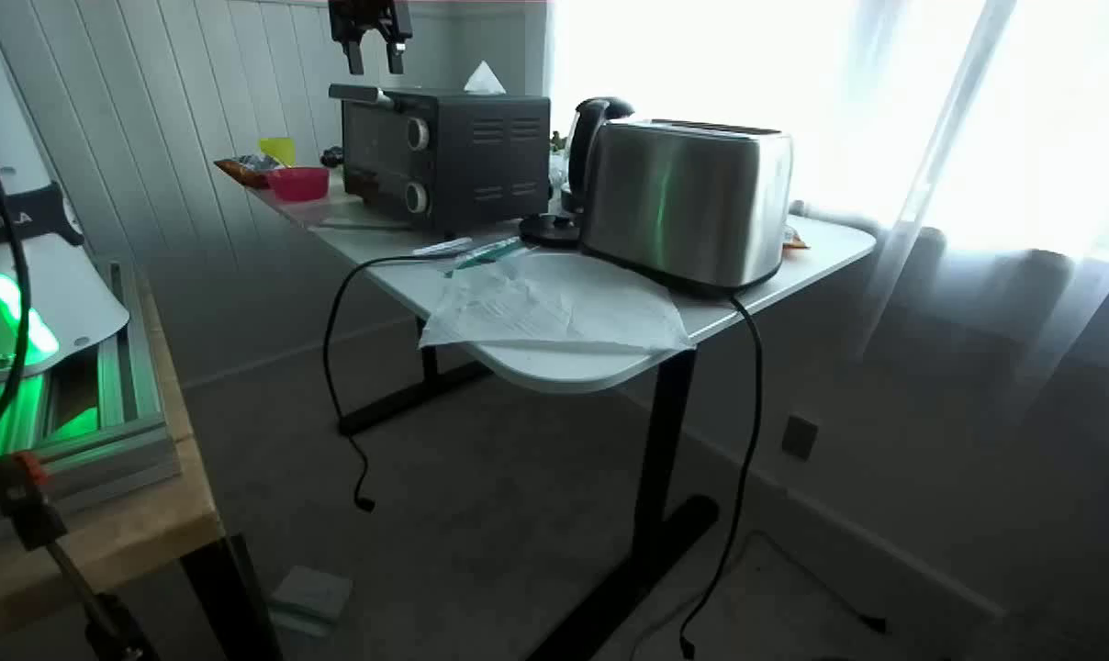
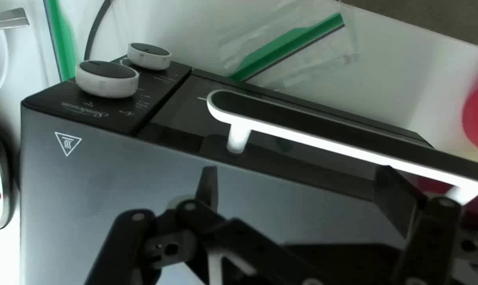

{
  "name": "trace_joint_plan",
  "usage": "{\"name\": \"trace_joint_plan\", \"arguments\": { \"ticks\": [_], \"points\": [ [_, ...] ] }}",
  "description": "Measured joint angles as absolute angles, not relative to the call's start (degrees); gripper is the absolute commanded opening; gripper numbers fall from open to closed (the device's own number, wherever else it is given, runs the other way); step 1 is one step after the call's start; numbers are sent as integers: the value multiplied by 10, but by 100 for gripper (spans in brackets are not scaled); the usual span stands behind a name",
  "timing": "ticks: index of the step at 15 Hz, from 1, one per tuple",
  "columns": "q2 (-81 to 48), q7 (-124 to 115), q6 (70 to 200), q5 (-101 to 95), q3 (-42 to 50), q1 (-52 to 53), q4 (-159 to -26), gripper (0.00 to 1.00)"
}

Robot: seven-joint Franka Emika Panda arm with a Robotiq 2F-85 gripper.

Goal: Stack the two bowls together then put the yellow cup inside the stacked bowls and place them on top of the toaster oven

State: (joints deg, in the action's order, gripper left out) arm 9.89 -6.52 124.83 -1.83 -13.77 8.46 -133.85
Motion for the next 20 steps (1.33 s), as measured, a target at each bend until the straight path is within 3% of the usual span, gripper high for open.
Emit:
{"name": "trace_joint_plan", "arguments": {
  "ticks": [9, 20],
  "points": [
    [99, -56, 1248, -20, -138, 92, -1337, 100],
    [95, 100, 1225, -13, -203, 222, -1301, 100]
  ]
}}
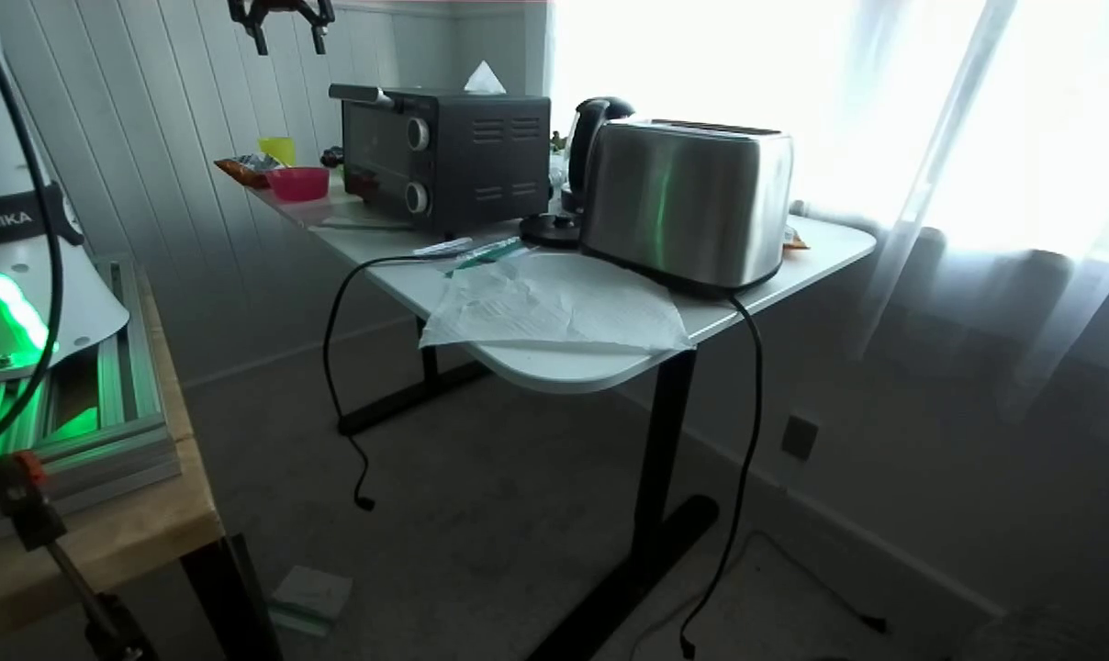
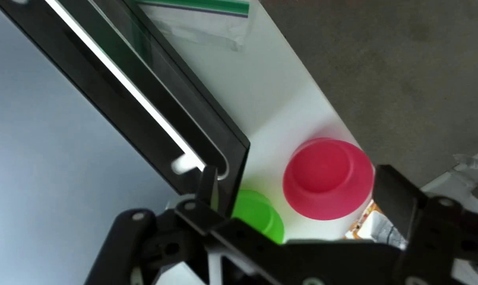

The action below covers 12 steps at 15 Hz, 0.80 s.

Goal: Stack the two bowls together then put the yellow cup inside the stacked bowls and place them on top of the toaster oven

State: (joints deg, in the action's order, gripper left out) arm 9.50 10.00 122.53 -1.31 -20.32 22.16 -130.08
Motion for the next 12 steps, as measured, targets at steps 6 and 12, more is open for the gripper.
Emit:
{"name": "trace_joint_plan", "arguments": {
  "ticks": [6, 12],
  "points": [
    [48, 233, 1249, -12, -221, 253, -1298, 100],
    [-16, 328, 1267, -5, -242, 258, -1278, 100]
  ]
}}
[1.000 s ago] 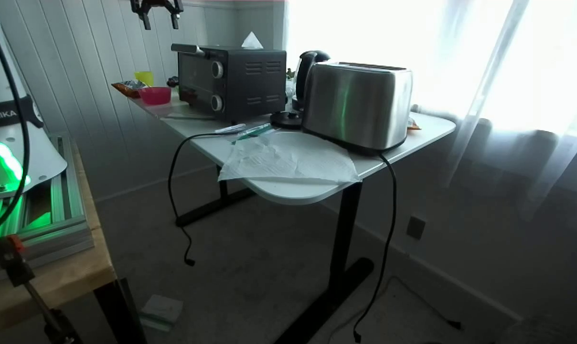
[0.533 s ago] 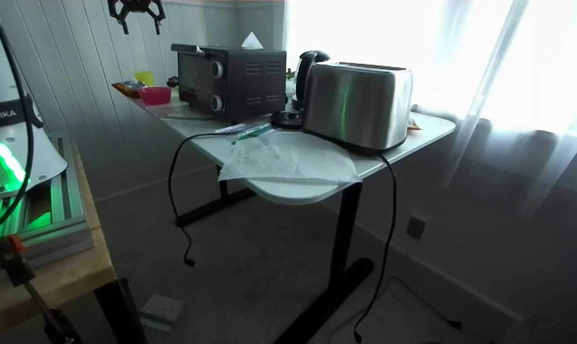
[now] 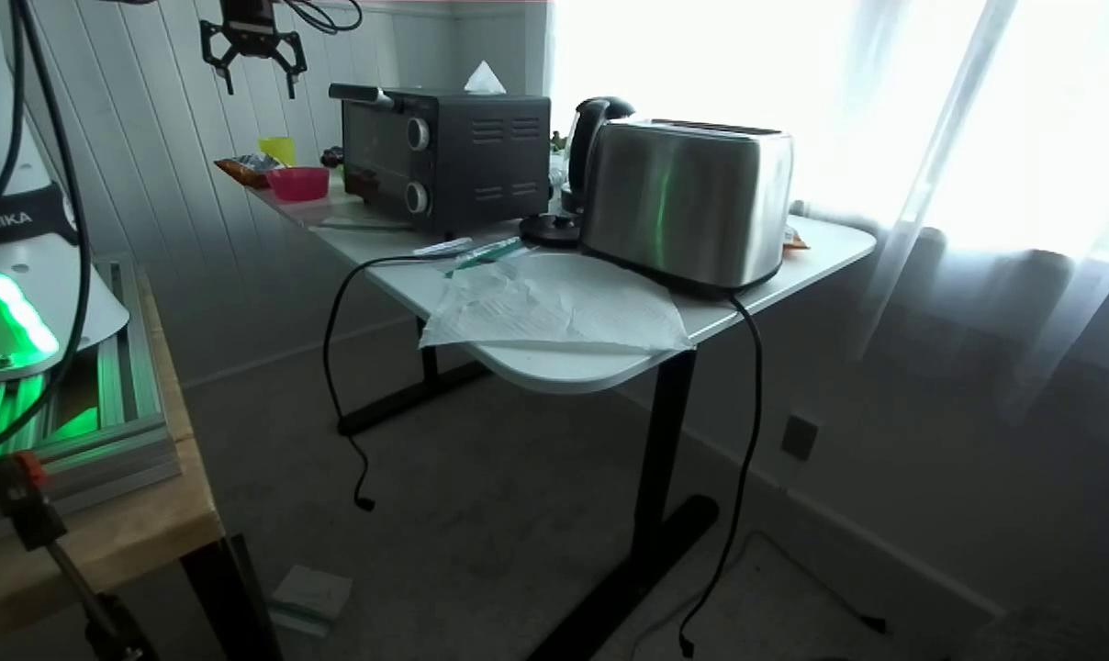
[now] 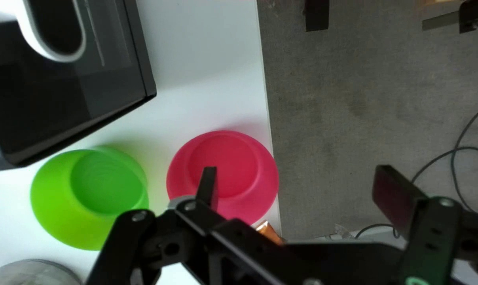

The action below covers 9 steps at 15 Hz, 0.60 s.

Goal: Stack the two bowls together then put the yellow cup inside the stacked bowls and place them on top of the toaster oven

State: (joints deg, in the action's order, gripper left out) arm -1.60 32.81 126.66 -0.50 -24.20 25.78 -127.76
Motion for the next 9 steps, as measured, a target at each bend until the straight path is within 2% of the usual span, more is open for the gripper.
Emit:
{"name": "trace_joint_plan", "arguments": {
  "ticks": [9],
  "points": [
    [-42, 346, 1285, -5, -254, 258, -1274, 100]
  ]
}}
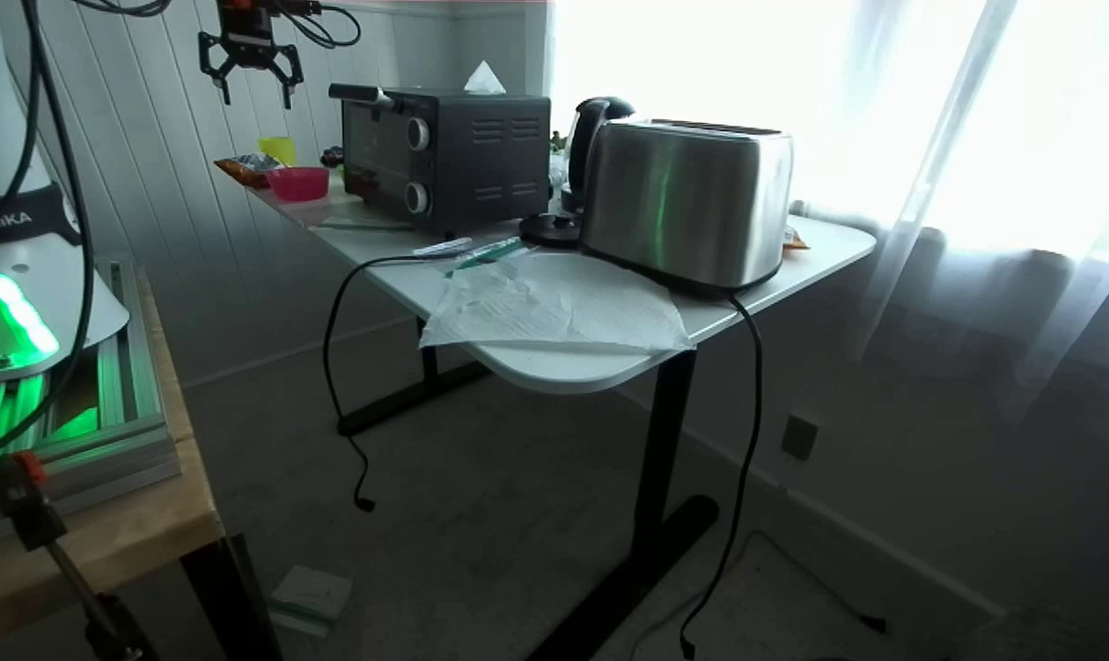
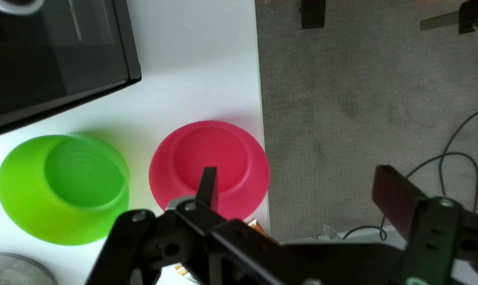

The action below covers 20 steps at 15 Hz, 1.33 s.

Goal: Stack the two bowls together then put the yellow cup inside the stacked bowls and place them on top of the toaster oven

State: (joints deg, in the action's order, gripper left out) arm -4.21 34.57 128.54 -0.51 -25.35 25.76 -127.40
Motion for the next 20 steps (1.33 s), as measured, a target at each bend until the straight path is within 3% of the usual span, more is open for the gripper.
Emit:
{"name": "trace_joint_plan", "arguments": {
  "ticks": [20],
  "points": [
    [-135, 279, 1508, -48, -286, 264, -1337, 100]
  ]
}}
